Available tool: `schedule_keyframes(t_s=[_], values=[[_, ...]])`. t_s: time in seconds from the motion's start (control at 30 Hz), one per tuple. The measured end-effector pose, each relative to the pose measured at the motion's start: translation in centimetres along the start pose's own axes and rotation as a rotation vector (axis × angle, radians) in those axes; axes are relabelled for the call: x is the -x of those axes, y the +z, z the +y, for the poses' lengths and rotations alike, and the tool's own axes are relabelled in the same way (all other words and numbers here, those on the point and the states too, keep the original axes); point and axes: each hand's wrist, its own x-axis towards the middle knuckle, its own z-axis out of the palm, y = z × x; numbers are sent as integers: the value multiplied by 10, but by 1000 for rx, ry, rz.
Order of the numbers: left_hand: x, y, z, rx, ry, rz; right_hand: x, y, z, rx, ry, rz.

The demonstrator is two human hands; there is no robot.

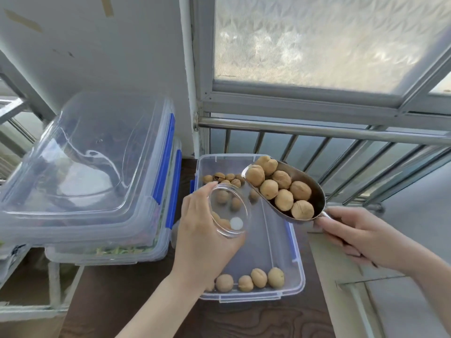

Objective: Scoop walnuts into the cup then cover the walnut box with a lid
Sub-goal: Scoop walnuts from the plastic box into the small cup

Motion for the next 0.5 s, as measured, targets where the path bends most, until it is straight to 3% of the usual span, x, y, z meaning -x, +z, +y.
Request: schedule_keyframes(t_s=[0.2, 0.5], values=[[8, 4, -8, -78, 61, -31, 29, -24, -45, 318, 88, -267], [23, 2, -18, 23, 126, -85, 20, -2, -81, 708, 170, -316]])
